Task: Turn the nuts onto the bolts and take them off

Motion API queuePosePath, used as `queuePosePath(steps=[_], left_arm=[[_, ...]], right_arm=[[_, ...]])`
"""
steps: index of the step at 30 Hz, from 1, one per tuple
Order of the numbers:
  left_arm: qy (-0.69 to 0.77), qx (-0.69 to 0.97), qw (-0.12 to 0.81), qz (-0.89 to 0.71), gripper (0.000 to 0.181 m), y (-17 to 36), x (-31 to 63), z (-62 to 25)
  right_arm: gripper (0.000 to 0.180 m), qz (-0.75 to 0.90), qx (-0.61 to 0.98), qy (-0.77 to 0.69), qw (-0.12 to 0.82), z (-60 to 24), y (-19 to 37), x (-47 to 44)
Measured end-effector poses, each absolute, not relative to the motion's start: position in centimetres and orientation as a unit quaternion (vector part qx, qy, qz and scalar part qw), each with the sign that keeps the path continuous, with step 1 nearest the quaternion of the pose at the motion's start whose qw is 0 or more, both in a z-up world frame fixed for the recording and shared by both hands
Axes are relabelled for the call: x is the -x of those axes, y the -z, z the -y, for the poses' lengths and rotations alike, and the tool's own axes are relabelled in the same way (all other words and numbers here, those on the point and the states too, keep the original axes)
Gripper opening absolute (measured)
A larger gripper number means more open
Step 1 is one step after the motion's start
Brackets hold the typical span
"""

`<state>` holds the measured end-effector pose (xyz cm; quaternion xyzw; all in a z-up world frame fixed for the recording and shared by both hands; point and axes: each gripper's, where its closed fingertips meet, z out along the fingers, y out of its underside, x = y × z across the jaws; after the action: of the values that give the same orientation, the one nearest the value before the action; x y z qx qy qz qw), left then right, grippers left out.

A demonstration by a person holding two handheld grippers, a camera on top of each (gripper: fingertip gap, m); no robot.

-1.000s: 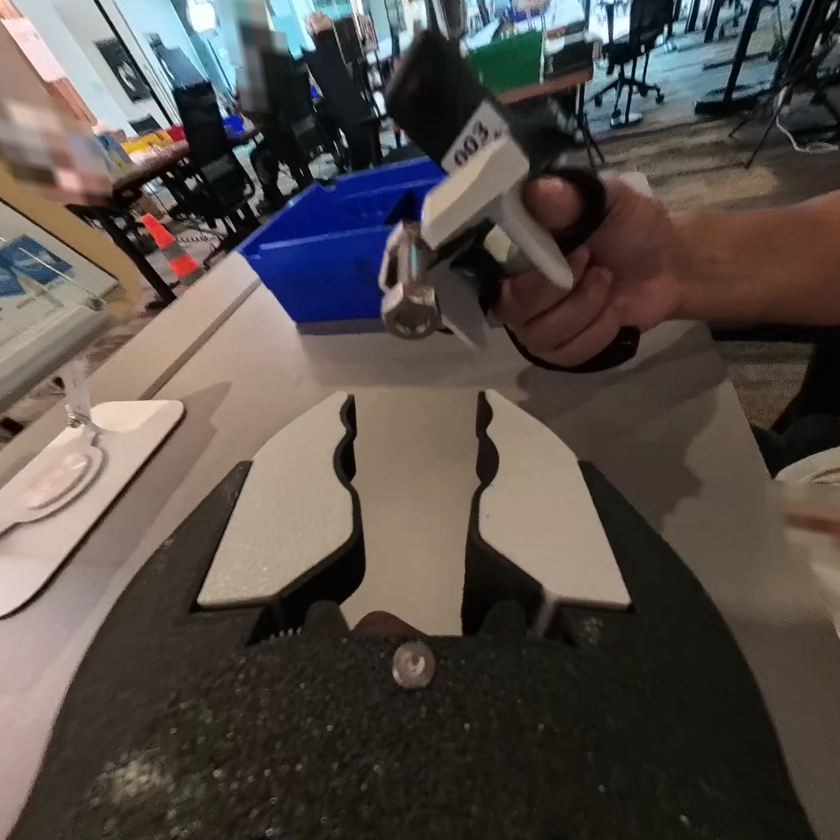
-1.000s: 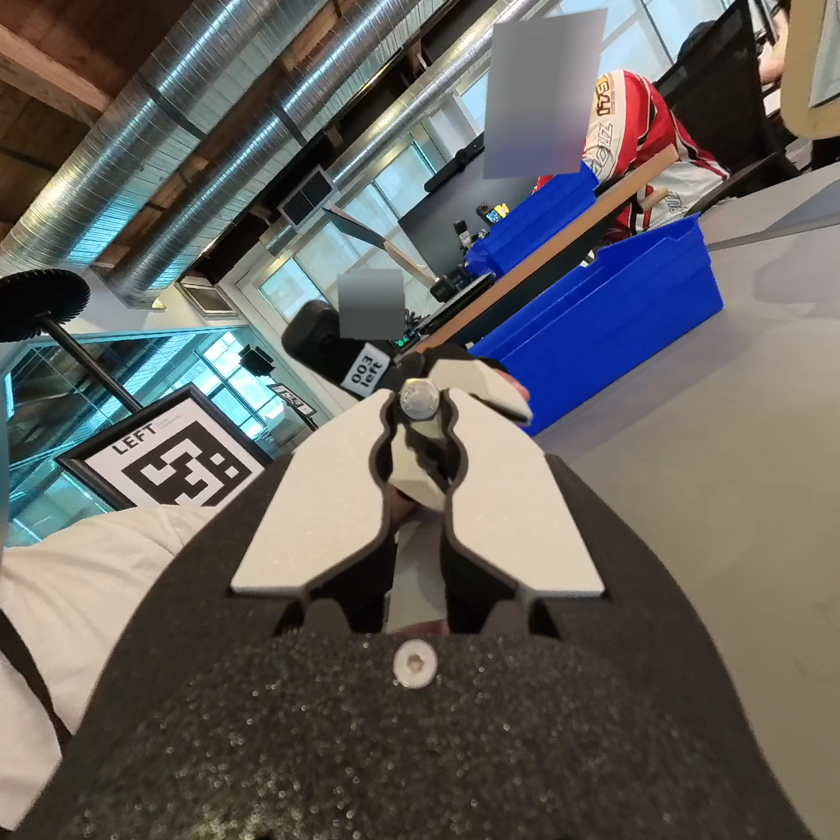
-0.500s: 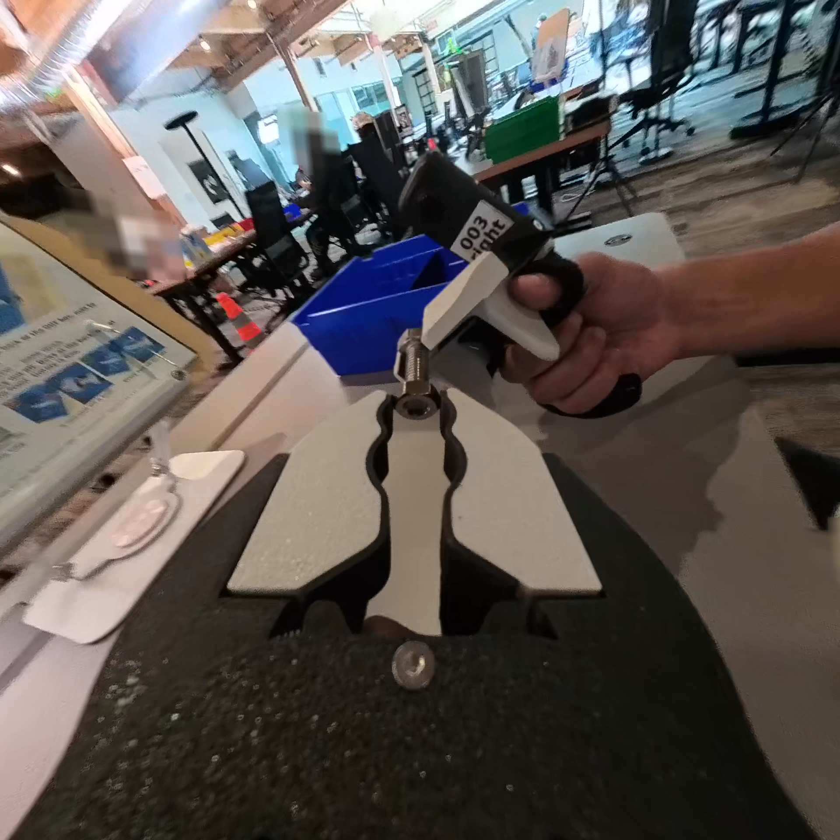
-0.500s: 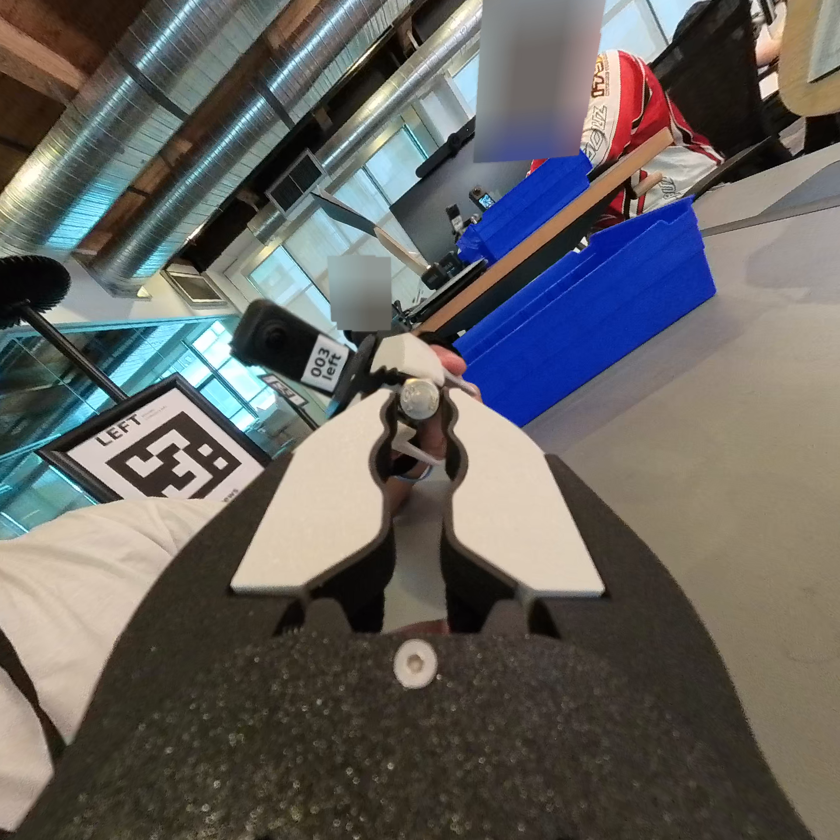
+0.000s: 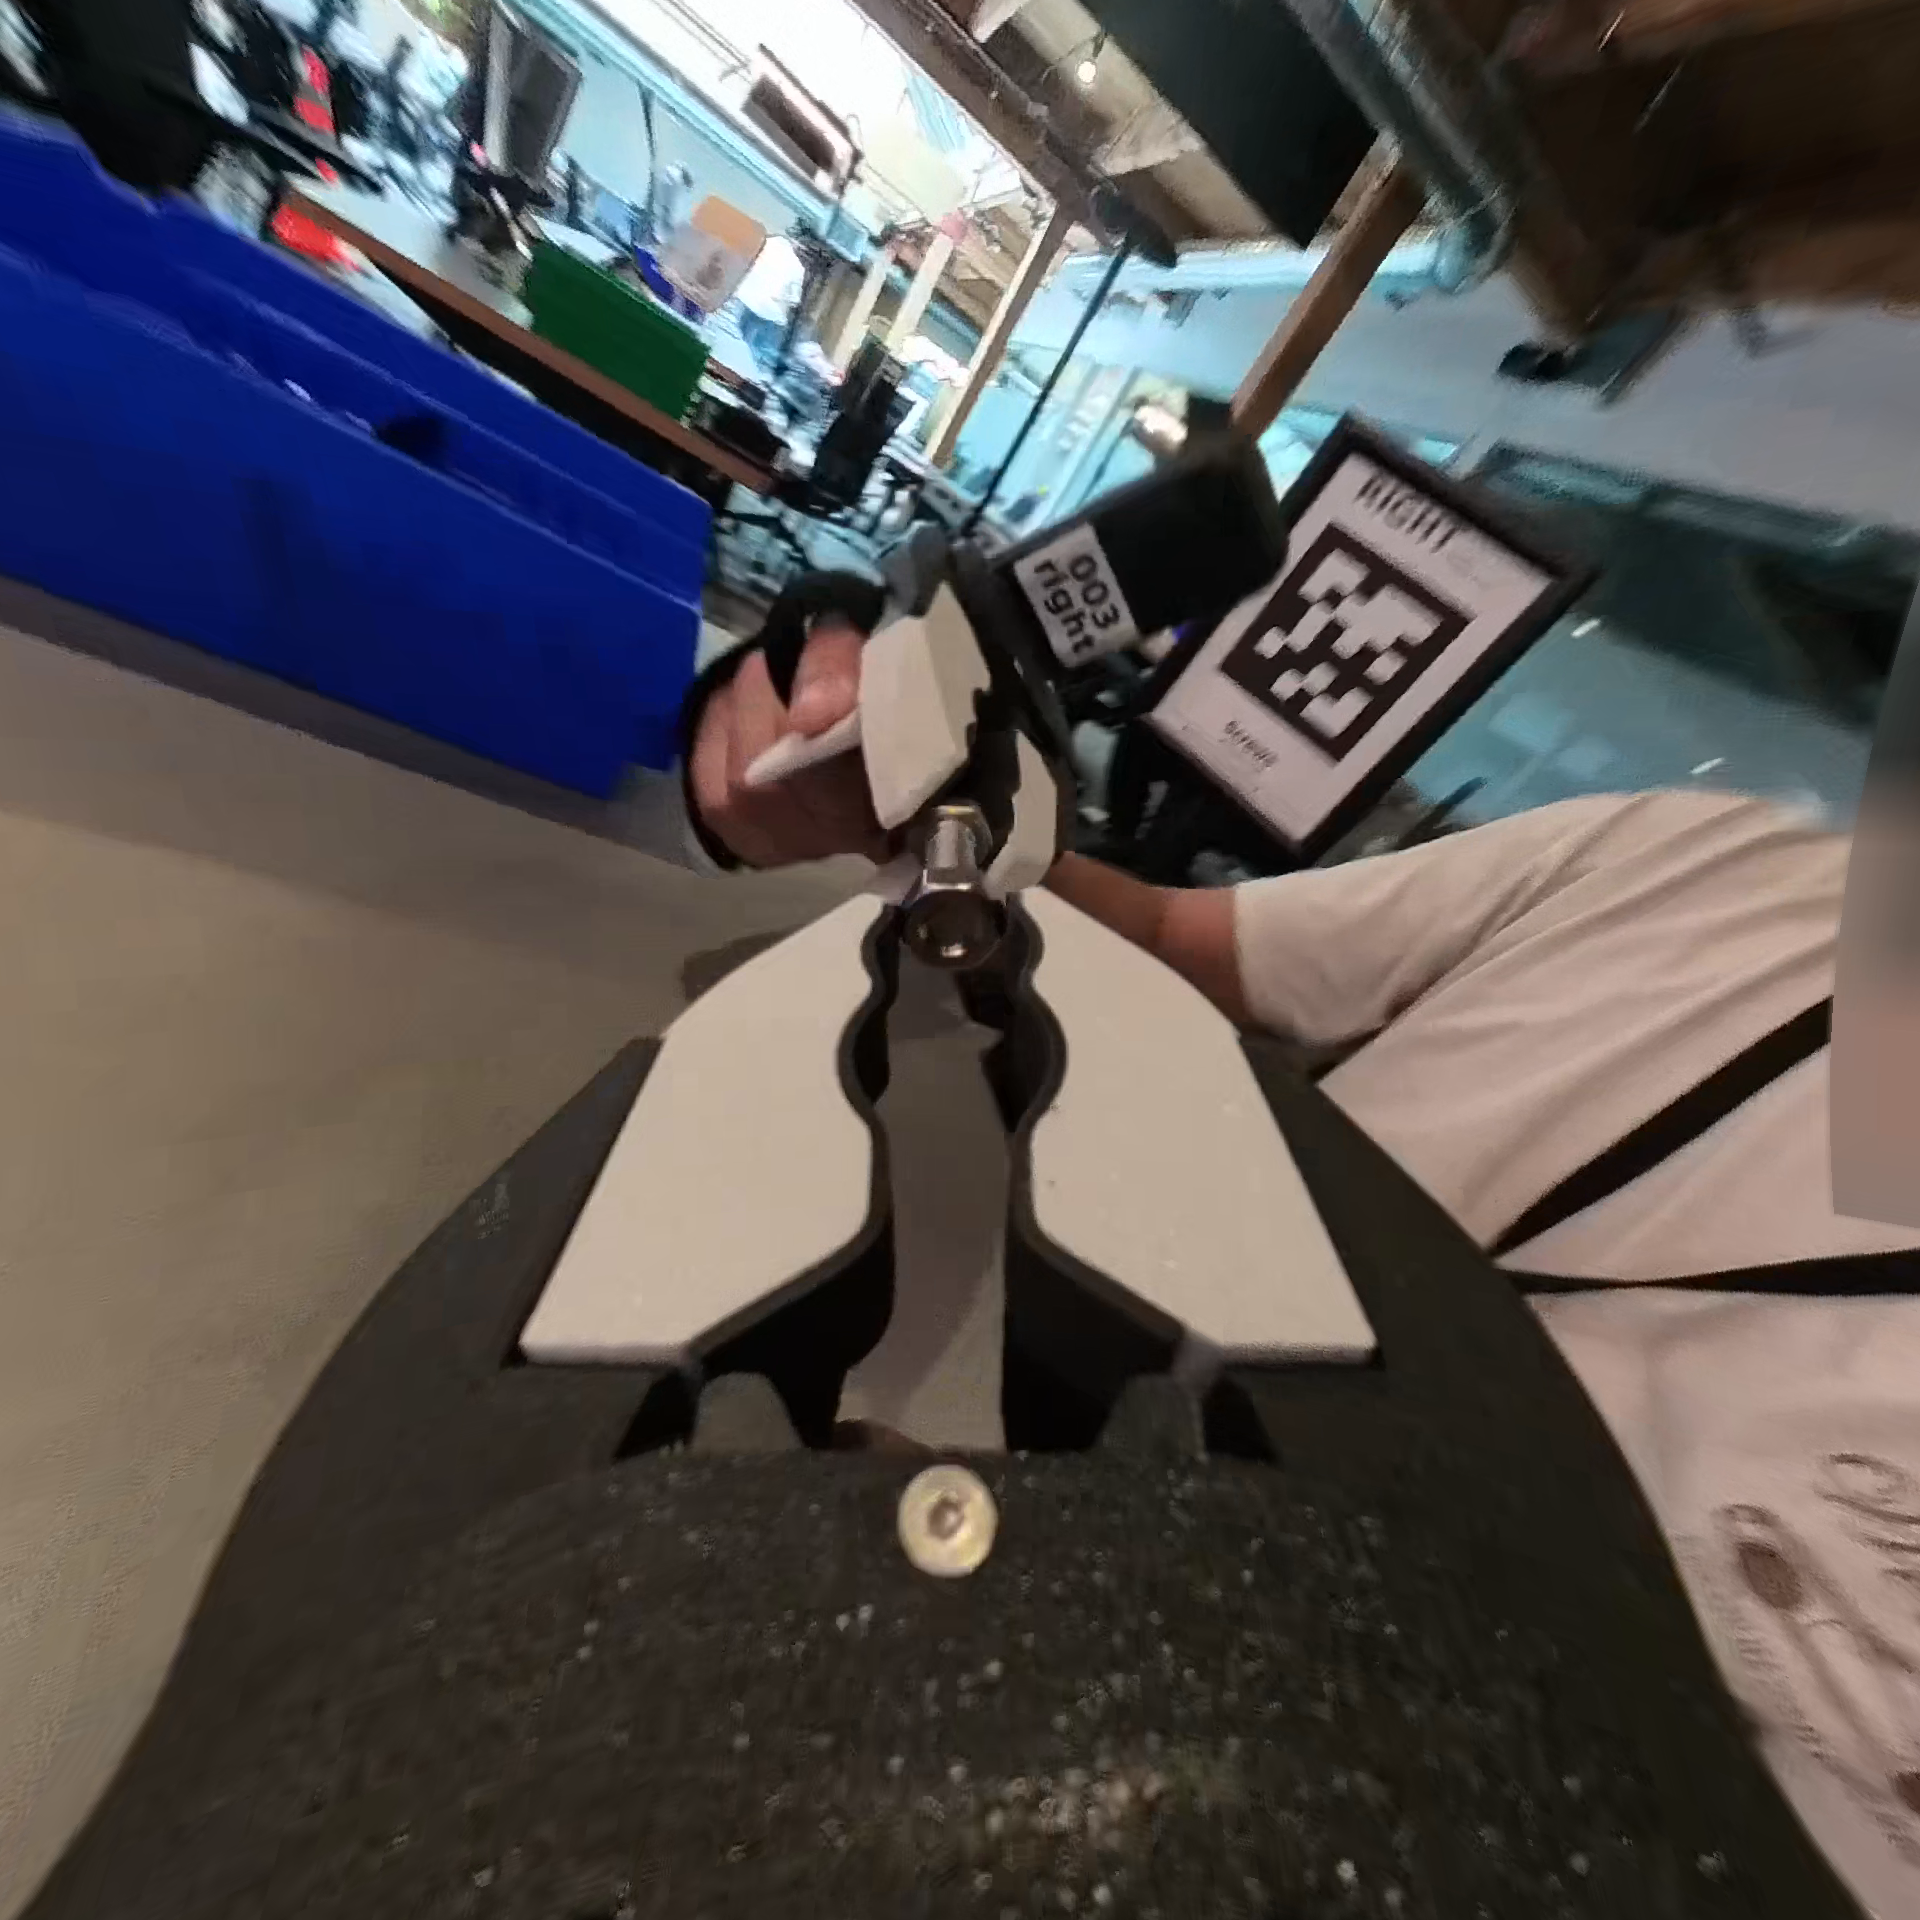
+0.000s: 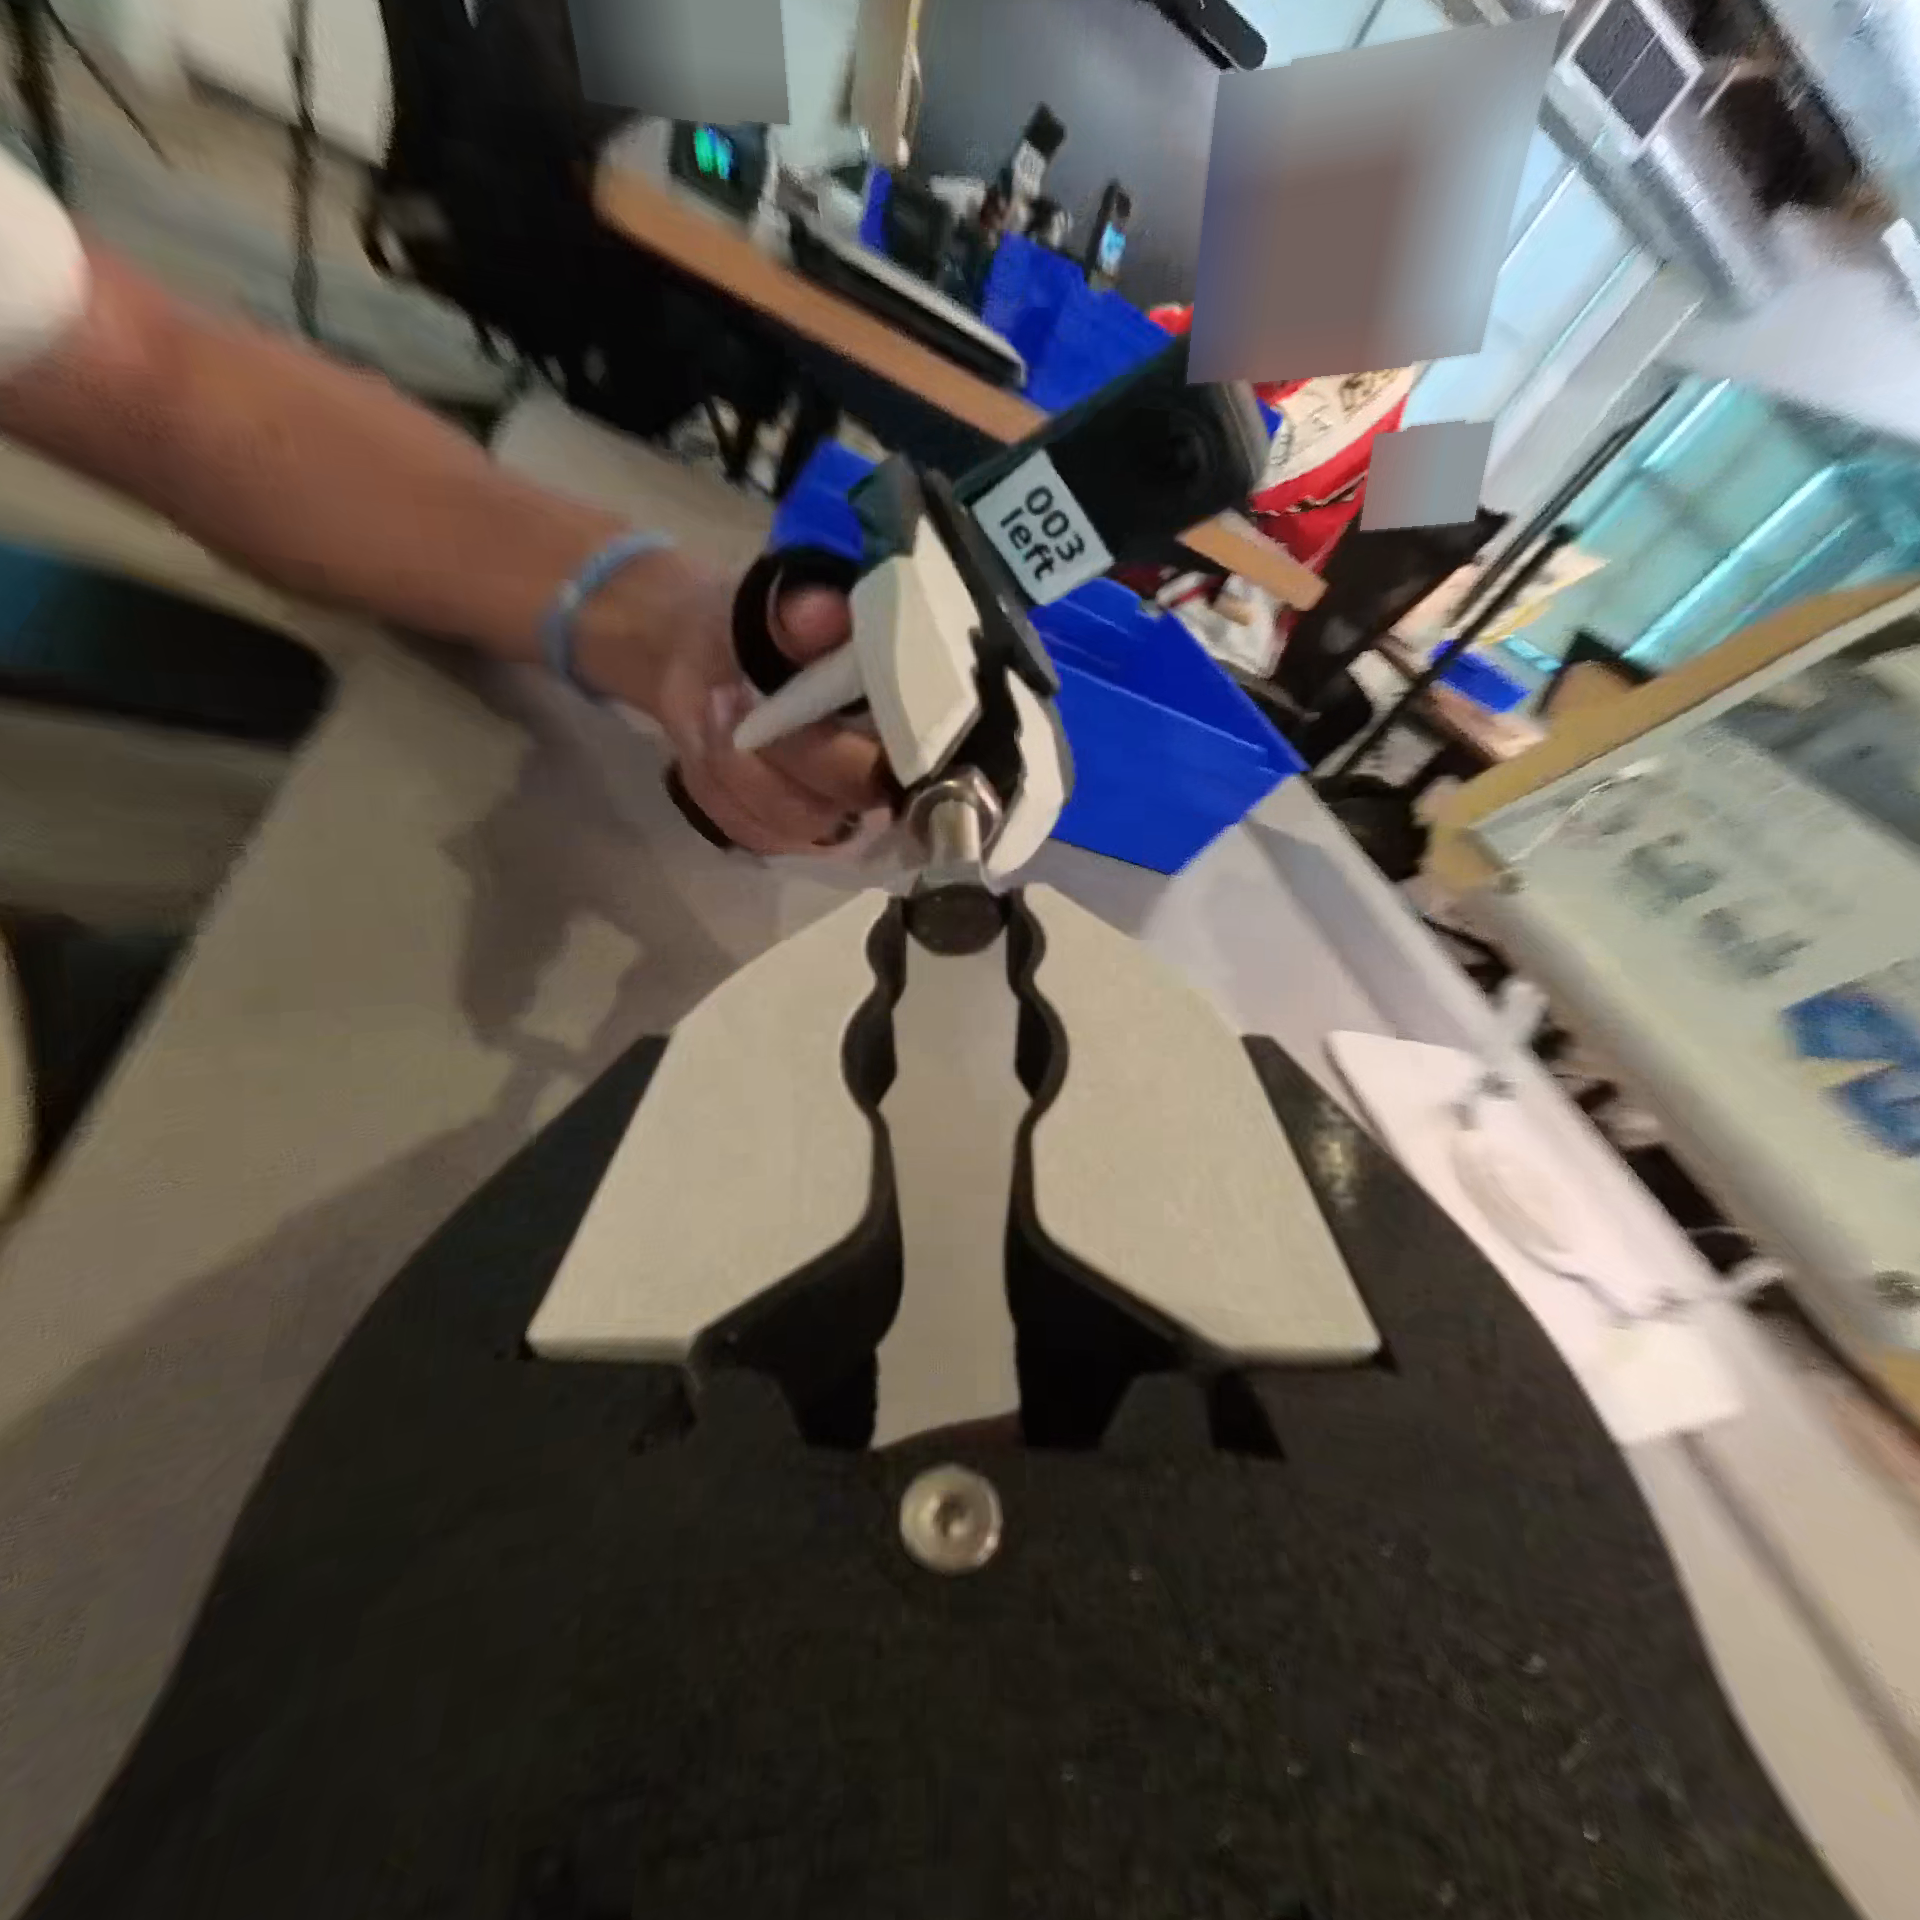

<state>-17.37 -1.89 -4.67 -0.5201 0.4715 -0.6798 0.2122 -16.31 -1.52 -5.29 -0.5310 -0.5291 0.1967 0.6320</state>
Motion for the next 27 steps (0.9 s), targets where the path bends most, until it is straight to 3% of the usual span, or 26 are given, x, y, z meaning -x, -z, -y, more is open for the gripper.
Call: queuePosePath(steps=[5,7,9,12,19,27], left_arm=[[0.734,0.534,0.107,-0.406,0.019,4.9,17.1,1.6],[0.724,0.526,0.145,-0.422,0.019,4.7,17.3,1.4],[0.693,0.523,0.207,-0.452,0.049,4.5,17.5,1.3],[0.601,0.524,0.325,-0.508,0.061,4.2,18.0,0.4],[0.299,0.432,0.58,-0.622,0.046,3.9,18.8,-0.3],[0.204,0.402,0.593,-0.667,0.038,6.0,17.9,0.6]], right_arm=[[0.018,0.565,0.514,-0.08,0.641,1.3,5.4,16.0],[0.018,0.539,0.537,-0.137,0.634,1.3,5.1,16.2],[0.018,0.508,0.553,-0.202,0.629,1.3,4.7,16.4],[0.018,0.448,0.585,-0.324,0.594,1.2,4.4,16.5],[0.018,0.332,0.621,-0.517,0.487,1.1,4.5,17.9],[0.018,0.315,0.626,-0.528,0.48,1.0,4.4,18.1]])
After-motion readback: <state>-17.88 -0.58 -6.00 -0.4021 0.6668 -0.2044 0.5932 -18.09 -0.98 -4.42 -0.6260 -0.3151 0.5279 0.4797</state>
